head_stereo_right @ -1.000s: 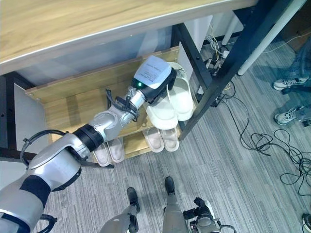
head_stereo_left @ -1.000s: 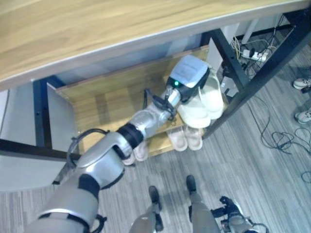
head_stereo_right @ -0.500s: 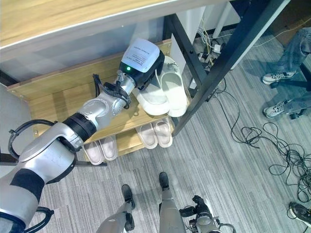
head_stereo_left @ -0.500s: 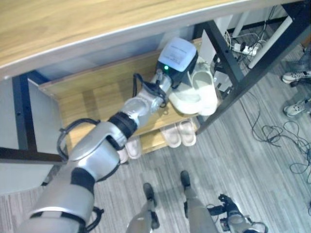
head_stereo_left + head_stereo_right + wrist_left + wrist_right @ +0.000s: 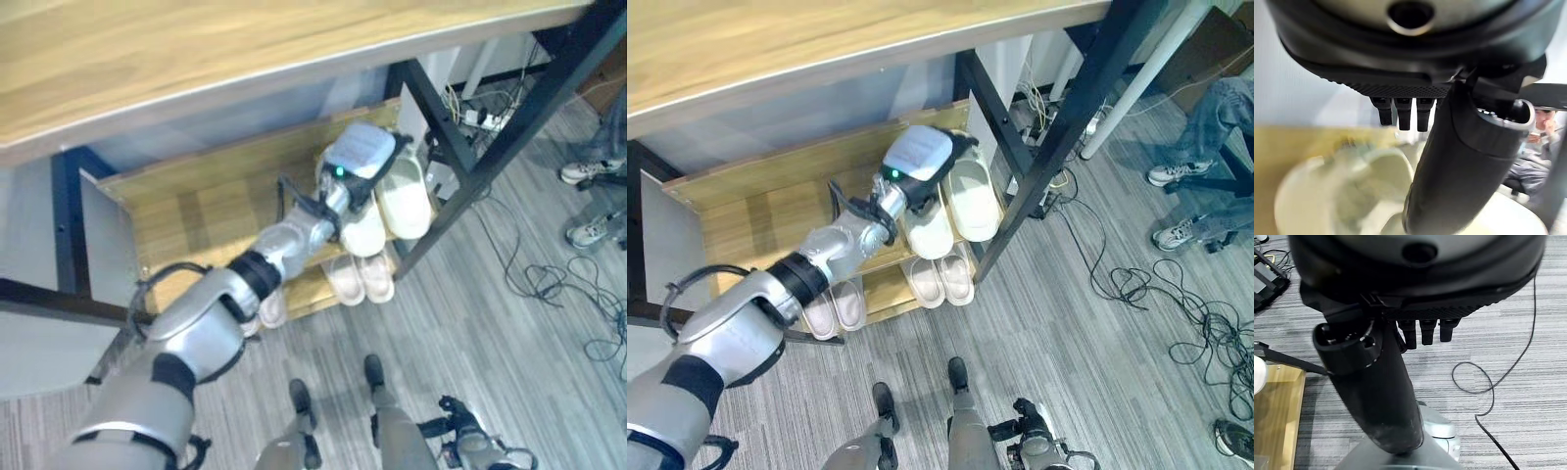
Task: Arrange the slippers neatly on the shoe rack.
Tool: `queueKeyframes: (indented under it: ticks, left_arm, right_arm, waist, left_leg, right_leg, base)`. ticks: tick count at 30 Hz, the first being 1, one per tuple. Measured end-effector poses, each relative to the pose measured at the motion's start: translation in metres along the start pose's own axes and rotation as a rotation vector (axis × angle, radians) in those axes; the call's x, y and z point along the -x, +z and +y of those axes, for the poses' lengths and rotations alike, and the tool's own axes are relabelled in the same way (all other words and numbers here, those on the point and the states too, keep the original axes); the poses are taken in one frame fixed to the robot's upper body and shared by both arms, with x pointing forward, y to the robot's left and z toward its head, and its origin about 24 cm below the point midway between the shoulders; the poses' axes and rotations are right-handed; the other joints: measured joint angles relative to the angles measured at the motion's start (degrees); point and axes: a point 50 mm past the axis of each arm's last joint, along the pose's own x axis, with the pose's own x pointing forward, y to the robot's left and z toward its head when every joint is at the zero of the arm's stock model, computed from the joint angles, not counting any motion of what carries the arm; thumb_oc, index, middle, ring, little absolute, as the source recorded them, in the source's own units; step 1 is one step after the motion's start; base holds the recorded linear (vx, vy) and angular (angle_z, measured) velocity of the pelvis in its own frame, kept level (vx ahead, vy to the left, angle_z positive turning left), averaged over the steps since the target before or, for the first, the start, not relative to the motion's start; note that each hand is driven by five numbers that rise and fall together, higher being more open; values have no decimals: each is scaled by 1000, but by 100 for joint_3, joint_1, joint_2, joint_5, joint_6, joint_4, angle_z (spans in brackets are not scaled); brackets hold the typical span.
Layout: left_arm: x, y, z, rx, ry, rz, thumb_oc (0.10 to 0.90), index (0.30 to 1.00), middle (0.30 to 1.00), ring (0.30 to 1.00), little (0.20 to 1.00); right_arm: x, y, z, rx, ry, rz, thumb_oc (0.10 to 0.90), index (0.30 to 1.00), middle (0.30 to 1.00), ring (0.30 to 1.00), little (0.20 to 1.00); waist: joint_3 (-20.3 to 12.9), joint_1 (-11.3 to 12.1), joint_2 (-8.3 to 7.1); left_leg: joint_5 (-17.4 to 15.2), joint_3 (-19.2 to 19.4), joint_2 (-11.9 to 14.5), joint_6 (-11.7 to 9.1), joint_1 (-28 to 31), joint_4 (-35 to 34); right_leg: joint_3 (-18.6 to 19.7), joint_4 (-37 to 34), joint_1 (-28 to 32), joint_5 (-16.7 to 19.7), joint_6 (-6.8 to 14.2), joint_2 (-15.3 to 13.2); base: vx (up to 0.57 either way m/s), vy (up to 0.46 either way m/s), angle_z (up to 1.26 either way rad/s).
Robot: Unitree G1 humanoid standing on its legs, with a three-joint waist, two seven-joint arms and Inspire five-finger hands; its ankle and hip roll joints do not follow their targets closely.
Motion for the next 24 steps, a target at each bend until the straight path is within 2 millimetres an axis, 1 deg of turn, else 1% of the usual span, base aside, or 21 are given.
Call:
queueKeyframes:
  ticks: [3,5,6,7,12,18,21,23,24]
  left_arm:
    - [3,2,-8,119,-6,32,800,900,900,900,900]
    - [4,3,-11,142,-17,37,800,900,900,900,900]
    - [4,4,-12,171,-29,38,800,900,900,900,900]
    - [4,4,-12,177,-32,40,800,900,900,900,900]
    - [3,5,-9,172,-23,28,800,900,900,900,900]
    - [4,3,-3,163,-4,9,800,900,900,900,900]
    - [5,4,3,159,18,-15,800,900,900,900,900]
    - [5,4,5,149,21,-22,800,900,900,900,900]
    - [5,4,5,144,22,-25,800,900,900,900,900]
  right_arm:
    - [0,-2,1,0,3,13,800,900,900,900,900]
    - [1,-3,1,1,3,19,800,900,900,900,900]
    - [0,-4,-1,4,-2,27,800,900,900,900,900]
    - [0,-5,-1,4,-2,30,800,900,900,900,900]
    - [1,-10,-1,9,6,53,800,900,900,900,900]
    - [2,-13,-2,7,5,63,800,900,900,900,900]
    - [2,-13,-2,3,4,62,800,900,900,900,900]
    - [1,-13,-1,3,8,65,800,900,900,900,900]
    - [2,-16,-1,3,9,71,800,900,900,900,900]
  waist:
    - [-24,12,42]
    - [-64,8,84]
    - [-97,6,142]
    - [-103,0,153]
    - [-121,-19,181]
    - [-138,-15,204]
    - [-144,-7,210]
    - [-146,1,213]
    - [-184,0,242]
  left_leg:
    - [-4,-25,4,-4,132,0]
    - [-14,-37,5,-10,158,0]
    - [-12,-54,2,-8,167,0]
    - [-9,-58,6,-3,187,0]
    - [-4,-107,20,17,338,-1]
    - [-16,-117,16,-22,355,-1]
    - [-14,-119,19,-24,359,0]
    - [-16,-121,17,-18,413,0]
    - [-26,-134,20,-4,455,-1]
  right_leg:
    - [-28,-58,169,-12,-33,-2]
    - [-38,-85,215,-13,-33,-1]
    - [-56,-97,240,-2,-38,-3]
    - [-64,-102,267,5,-40,0]
    - [-126,-148,461,4,-41,5]
    - [-137,-183,498,-6,-36,-6]
    - [-141,-192,507,-21,-17,-7]
    - [-146,-203,565,8,-52,-6]
    - [-159,-222,628,9,-51,-5]
  base:
    - [4,-6,1]
    - [1,-24,4]
    - [-2,-16,4]
    - [-3,-29,5]
    - [-6,-19,4]
    - [0,0,0]
    - [0,0,0]
    - [0,0,0]
    - [36,-11,3]
